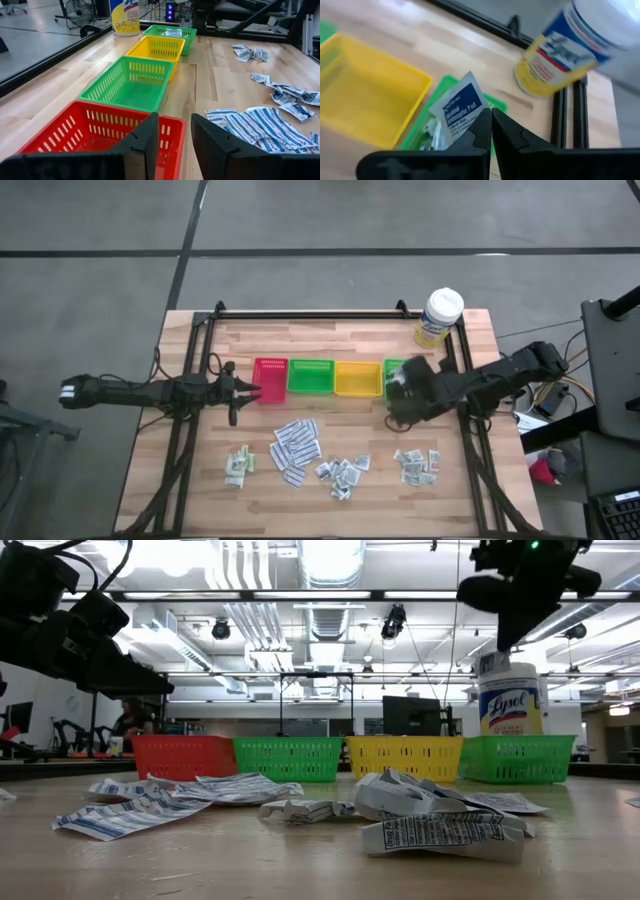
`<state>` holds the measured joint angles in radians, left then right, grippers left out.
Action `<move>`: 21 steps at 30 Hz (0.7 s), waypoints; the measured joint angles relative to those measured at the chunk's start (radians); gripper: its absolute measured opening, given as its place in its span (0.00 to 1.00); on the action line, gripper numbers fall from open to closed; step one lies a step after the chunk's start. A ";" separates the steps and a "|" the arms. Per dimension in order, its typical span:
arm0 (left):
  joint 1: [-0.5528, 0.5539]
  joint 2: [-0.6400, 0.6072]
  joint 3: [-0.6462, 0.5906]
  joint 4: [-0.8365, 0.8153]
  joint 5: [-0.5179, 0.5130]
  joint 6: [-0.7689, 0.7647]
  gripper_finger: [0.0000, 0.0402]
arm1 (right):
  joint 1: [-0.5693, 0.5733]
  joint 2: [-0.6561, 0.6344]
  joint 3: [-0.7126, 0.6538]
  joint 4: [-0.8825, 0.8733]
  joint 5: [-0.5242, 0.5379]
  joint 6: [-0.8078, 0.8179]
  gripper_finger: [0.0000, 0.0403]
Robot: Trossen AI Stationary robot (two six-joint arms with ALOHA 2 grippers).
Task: Pick & Place First Aid Supplies
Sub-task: Put the blue alcohol pad into the right green bin
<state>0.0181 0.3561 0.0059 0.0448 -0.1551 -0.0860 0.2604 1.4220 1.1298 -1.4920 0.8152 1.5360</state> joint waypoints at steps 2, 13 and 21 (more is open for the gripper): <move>0.000 0.000 0.000 0.000 0.000 0.000 0.28 | -0.036 0.000 -0.016 0.000 -0.001 0.072 0.02; 0.000 0.000 0.000 0.000 0.000 0.000 0.28 | -0.169 0.000 -0.117 0.069 -0.161 0.281 0.02; 0.000 0.000 0.000 0.000 0.000 0.000 0.28 | -0.170 0.000 -0.162 0.207 -0.163 0.263 0.02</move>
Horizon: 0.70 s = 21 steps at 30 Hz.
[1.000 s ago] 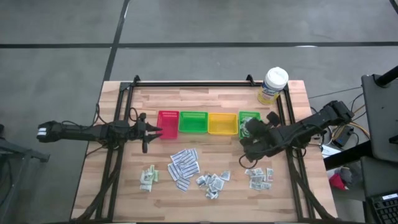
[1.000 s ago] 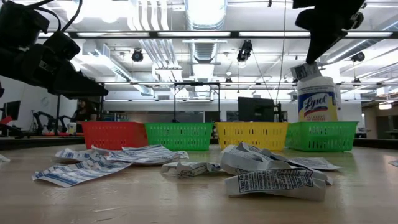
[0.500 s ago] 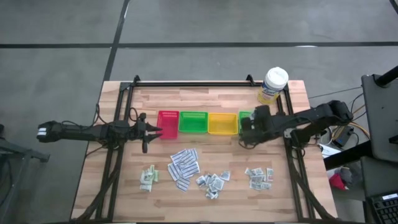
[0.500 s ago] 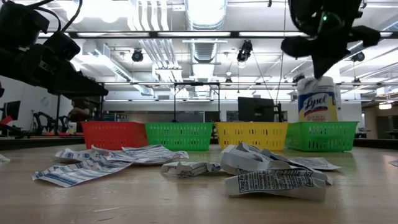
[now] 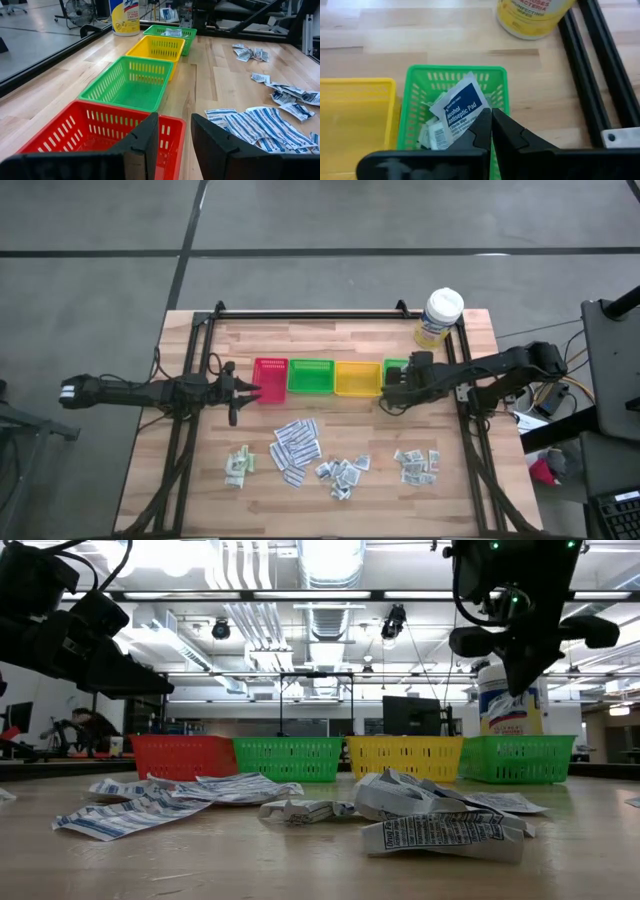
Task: Pick & Place First Aid Supplies
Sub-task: Put the blue alcohol pad into the right green bin
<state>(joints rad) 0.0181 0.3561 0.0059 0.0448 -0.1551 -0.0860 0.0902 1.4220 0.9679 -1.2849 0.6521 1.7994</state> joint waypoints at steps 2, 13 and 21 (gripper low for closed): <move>0.000 0.000 0.000 0.000 0.000 0.000 0.28 | 0.000 0.000 -0.010 0.025 0.000 0.007 0.02; 0.000 0.000 0.000 0.000 0.000 0.000 0.28 | 0.000 0.000 -0.062 0.144 -0.003 0.009 0.02; 0.000 0.000 0.000 0.001 0.000 0.000 0.28 | 0.001 0.001 -0.122 0.210 -0.034 0.040 0.02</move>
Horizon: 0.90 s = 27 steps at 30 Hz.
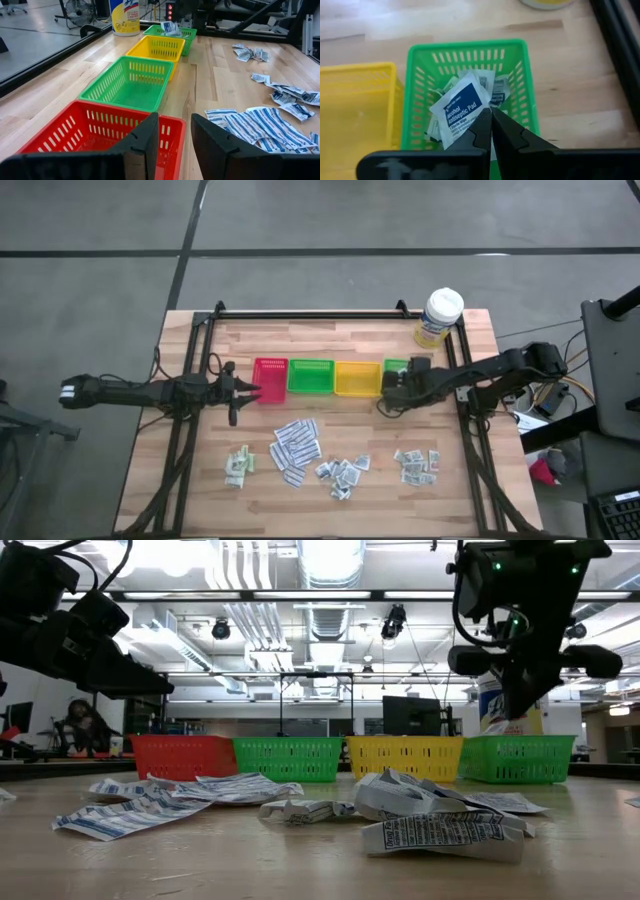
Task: Pick & Place First Aid Supplies
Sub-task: Put the blue alcohol pad into the right green bin
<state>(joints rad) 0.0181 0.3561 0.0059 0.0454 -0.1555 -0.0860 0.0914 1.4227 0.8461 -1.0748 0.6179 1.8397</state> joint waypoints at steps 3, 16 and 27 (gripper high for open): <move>0.000 0.000 0.000 0.000 0.000 0.000 0.28 | 0.000 0.000 -0.025 0.052 -0.002 -0.001 0.02; 0.000 0.000 0.000 0.002 0.000 0.000 0.28 | -0.001 0.000 -0.038 0.088 -0.001 -0.045 0.02; 0.000 0.000 0.000 0.005 0.000 0.000 0.28 | -0.001 0.000 -0.042 0.091 -0.001 -0.144 0.02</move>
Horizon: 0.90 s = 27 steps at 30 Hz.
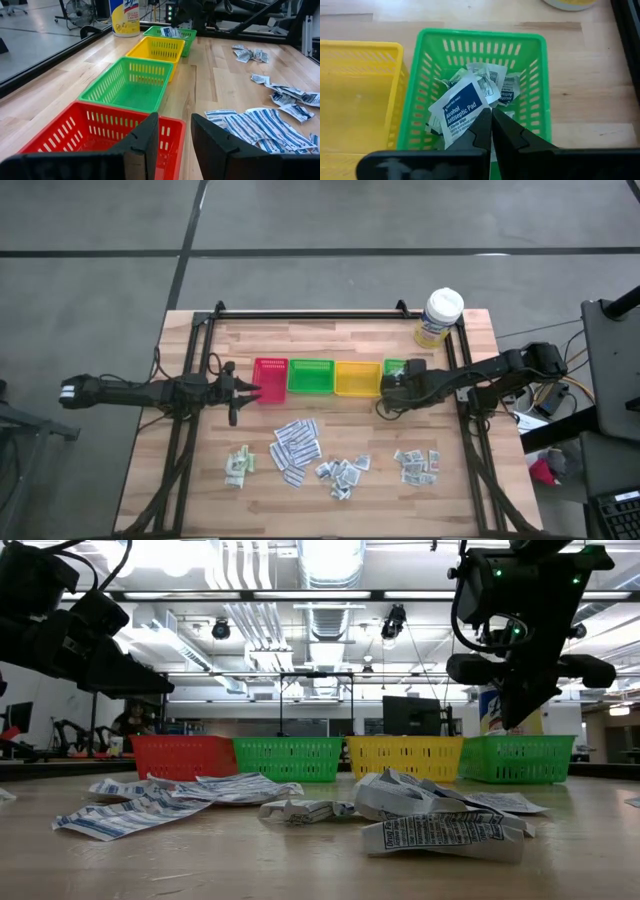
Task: Pick & Place First Aid Supplies
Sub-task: Put the blue alcohol pad into the right green bin
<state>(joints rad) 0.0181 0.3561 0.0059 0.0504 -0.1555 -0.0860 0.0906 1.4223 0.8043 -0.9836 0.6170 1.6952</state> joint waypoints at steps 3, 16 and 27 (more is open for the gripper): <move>0.000 0.000 0.000 0.001 0.000 0.000 0.28 | 0.000 0.000 0.000 0.000 -0.001 -0.003 0.04; 0.000 0.000 0.000 0.001 0.000 0.000 0.28 | 0.001 0.000 0.019 -0.004 -0.019 -0.152 0.26; 0.000 0.000 0.000 0.001 0.000 0.000 0.28 | 0.010 0.000 0.140 0.000 -0.119 -0.306 0.25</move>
<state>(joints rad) 0.0181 0.3561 0.0059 0.0515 -0.1551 -0.0860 0.1003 1.4220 0.9442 -0.9838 0.4981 1.3889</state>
